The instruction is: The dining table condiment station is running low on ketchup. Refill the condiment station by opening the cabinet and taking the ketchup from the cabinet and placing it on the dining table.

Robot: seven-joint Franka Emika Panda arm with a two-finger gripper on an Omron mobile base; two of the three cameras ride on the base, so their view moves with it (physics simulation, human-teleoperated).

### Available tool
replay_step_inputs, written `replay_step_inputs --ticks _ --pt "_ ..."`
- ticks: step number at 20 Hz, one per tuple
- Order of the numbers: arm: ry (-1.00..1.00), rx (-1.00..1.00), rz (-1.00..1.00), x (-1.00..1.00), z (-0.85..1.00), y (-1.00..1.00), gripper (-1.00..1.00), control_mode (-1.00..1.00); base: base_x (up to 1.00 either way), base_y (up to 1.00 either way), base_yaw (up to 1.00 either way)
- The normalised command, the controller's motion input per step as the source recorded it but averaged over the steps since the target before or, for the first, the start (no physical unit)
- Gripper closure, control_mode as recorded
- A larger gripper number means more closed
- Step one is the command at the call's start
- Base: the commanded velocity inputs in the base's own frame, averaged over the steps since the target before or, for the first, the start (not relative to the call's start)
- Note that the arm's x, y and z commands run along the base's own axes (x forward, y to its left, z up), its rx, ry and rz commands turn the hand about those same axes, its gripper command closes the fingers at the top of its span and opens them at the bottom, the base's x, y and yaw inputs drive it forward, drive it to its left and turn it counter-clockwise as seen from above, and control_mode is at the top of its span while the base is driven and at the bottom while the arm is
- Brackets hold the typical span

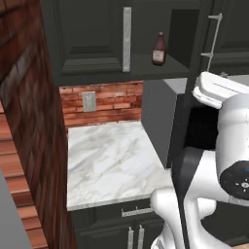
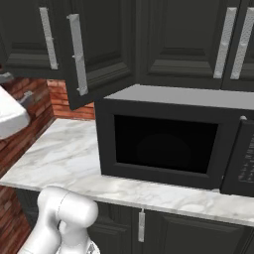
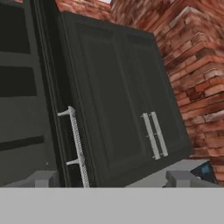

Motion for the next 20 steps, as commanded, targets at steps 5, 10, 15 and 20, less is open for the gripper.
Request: replay_step_inputs --ticks 5,10,15,20 --pt "0.04 0.12 -0.11 -0.21 0.0 1.0 -1.0 -1.0 0.0 0.0 0.0" --pt "0.27 0.11 -0.32 0.6 -0.15 0.9 -1.0 -1.0 0.0 0.0 0.0" --pt "0.1 0.0 -0.17 0.82 -0.02 0.16 -1.0 -1.0 0.0 0.0 0.0" --pt "0.01 0.0 0.0 0.48 0.0 -0.05 -1.0 -1.0 0.0 0.0 0.0"
